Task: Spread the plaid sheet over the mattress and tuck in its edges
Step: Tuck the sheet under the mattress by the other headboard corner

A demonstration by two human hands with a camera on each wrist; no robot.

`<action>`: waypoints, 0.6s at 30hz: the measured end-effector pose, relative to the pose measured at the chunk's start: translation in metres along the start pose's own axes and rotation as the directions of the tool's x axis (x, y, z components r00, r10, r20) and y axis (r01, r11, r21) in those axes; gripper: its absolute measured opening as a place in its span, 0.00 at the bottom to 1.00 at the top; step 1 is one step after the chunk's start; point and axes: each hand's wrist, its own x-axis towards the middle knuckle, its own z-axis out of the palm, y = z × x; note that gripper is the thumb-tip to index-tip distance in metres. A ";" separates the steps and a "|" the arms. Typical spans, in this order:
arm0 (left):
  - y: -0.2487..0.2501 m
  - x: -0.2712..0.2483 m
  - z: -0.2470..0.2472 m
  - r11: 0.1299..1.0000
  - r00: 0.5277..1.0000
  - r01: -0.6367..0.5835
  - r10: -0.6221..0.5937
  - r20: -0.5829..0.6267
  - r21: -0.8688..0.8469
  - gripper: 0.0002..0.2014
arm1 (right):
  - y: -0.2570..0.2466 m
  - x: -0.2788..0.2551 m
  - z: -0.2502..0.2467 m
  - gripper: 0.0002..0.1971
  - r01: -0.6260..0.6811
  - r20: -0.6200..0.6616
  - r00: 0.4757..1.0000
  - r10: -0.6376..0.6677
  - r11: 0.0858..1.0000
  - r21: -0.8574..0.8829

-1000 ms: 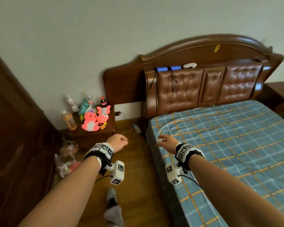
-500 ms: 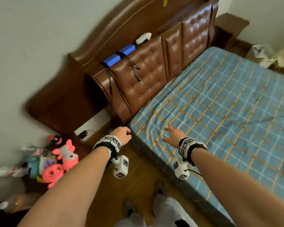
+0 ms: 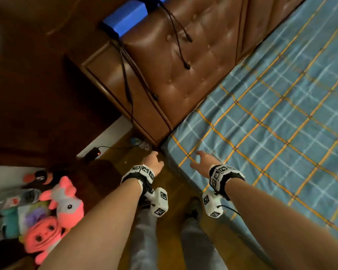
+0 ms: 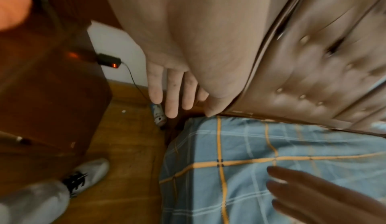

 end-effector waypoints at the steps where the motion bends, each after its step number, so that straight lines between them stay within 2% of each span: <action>1: -0.001 0.024 0.011 0.998 1.000 0.000 -0.001 -0.014 -0.063 0.26 | -0.003 0.027 0.008 0.34 -0.012 -0.013 1.000 0.013 1.000 0.012; 4: -0.008 0.096 0.054 0.967 1.000 0.006 -0.006 -0.001 -0.256 0.27 | -0.007 0.097 0.032 0.35 -0.071 -0.094 0.992 0.079 0.993 0.093; 6: -0.009 0.129 0.078 0.891 0.998 0.062 -0.046 0.046 -0.450 0.28 | -0.008 0.132 0.045 0.35 -0.119 -0.197 0.970 0.145 0.983 0.141; 9: -0.015 0.155 0.101 0.736 0.989 0.148 -0.095 0.116 -0.661 0.28 | -0.003 0.160 0.058 0.31 -0.244 -0.341 0.889 0.305 0.947 0.210; 11: -0.020 0.167 0.107 0.669 0.992 0.122 -0.068 0.103 -0.734 0.26 | 0.003 0.170 0.061 0.31 -0.318 -0.367 0.853 0.372 0.927 0.200; 13: -0.026 0.175 0.108 0.572 0.993 0.108 -0.092 0.068 -0.813 0.20 | 0.008 0.180 0.059 0.28 -0.335 -0.370 0.853 0.368 0.930 0.153; 15: -0.030 0.181 0.105 0.450 0.987 0.144 -0.129 0.095 -0.881 0.14 | 0.011 0.192 0.055 0.22 -0.313 -0.351 0.869 0.349 0.937 0.157; 18: -0.031 0.186 0.101 0.356 0.982 0.176 -0.129 0.139 -0.918 0.10 | 0.006 0.198 0.051 0.15 -0.285 -0.311 0.888 0.338 0.937 0.202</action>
